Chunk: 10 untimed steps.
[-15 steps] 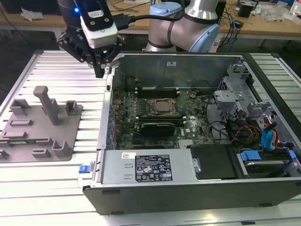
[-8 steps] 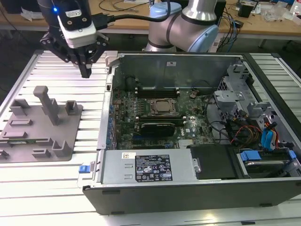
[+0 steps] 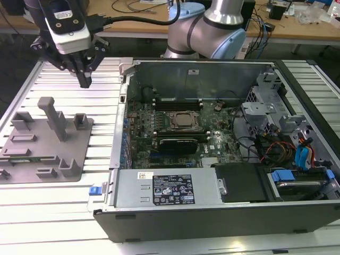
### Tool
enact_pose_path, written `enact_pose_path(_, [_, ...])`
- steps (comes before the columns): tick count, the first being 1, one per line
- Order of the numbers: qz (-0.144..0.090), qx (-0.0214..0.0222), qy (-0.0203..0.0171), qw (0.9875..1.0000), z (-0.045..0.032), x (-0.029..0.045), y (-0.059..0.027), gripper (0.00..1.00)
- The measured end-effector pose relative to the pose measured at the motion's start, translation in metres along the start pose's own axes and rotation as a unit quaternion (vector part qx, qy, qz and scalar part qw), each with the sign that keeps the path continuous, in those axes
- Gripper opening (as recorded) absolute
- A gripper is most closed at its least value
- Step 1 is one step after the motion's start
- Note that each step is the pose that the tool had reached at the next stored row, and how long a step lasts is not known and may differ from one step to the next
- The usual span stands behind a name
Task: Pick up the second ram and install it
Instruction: 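Reach for the second ram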
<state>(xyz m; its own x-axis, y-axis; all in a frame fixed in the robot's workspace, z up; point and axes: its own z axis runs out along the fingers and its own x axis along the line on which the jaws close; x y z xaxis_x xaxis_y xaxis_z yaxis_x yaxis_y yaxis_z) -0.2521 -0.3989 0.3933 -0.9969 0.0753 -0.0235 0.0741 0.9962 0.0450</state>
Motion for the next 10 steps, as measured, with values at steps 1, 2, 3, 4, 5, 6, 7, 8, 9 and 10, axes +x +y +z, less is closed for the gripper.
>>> enact_pose_path(1, [0.0, 0.0, 0.0, 1.0, 0.0, 0.0024, -0.0002, 0.08])
enact_pose_path(2, [0.0, -0.0001, 0.0, 1.0, -0.0001, 0.0041, -0.0003, 0.08])
enact_pose_path(3, [0.0, -0.0001, 0.0, 1.0, -0.0001, 0.0061, -0.0005, 0.08])
enact_pose_path(4, [0.0, 0.0, 0.0, 1.0, -0.0002, 0.0078, -0.0006, 0.08])
enact_pose_path(5, [0.0, 0.0, 0.0, 1.0, -0.0003, 0.0122, -0.0009, 0.08])
enact_pose_path(6, [0.0, 0.0, 0.0, 1.0, -0.0004, 0.0172, -0.0013, 0.08])
enact_pose_path(7, [0.0, 0.0, 0.0, 1.0, -0.0006, 0.0218, -0.0016, 0.08])
enact_pose_path(8, [0.0, 0.0, 0.0, 1.0, -0.0007, 0.026, -0.0019, 0.08])
enact_pose_path(9, [0.0, 0.0, 0.0, 1.0, -0.0008, 0.0297, -0.0022, 0.08])
enact_pose_path(10, [0.0, -0.0001, 0.0, 1.0, -0.0009, 0.0345, -0.0026, 0.08])
